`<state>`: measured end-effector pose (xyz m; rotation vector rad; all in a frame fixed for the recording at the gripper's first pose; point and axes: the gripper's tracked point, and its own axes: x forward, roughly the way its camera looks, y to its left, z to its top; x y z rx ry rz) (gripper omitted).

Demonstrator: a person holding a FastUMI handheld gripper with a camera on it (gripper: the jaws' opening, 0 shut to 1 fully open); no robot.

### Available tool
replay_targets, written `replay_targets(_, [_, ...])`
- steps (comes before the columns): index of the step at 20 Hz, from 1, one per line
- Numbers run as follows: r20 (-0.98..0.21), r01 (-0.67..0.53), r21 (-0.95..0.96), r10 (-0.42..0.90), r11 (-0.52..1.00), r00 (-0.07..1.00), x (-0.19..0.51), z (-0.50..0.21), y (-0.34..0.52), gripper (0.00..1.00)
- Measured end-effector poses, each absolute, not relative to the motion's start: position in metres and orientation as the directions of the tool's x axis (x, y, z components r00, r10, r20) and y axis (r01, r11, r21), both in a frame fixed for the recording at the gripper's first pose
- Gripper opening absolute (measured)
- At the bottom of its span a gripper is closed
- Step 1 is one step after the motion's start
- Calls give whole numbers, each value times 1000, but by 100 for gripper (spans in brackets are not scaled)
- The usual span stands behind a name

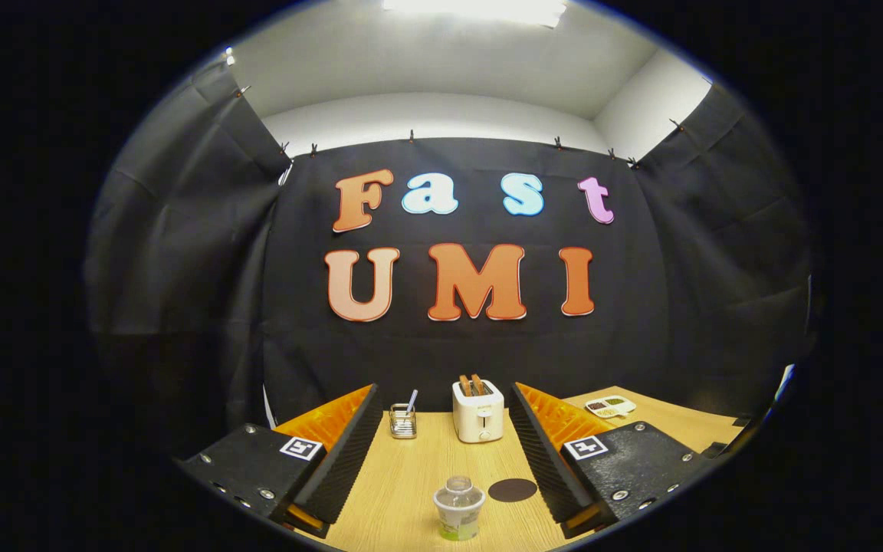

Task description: Take the bottle from table, then pour the juice into the cup, finally place the bottle on the coaster

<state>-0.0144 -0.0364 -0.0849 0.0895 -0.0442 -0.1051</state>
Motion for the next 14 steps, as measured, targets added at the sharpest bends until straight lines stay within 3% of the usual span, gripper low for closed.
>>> replay_targets(14, [-147, 115, 40, -108, 993, 983, 3, -244, -39, 99])
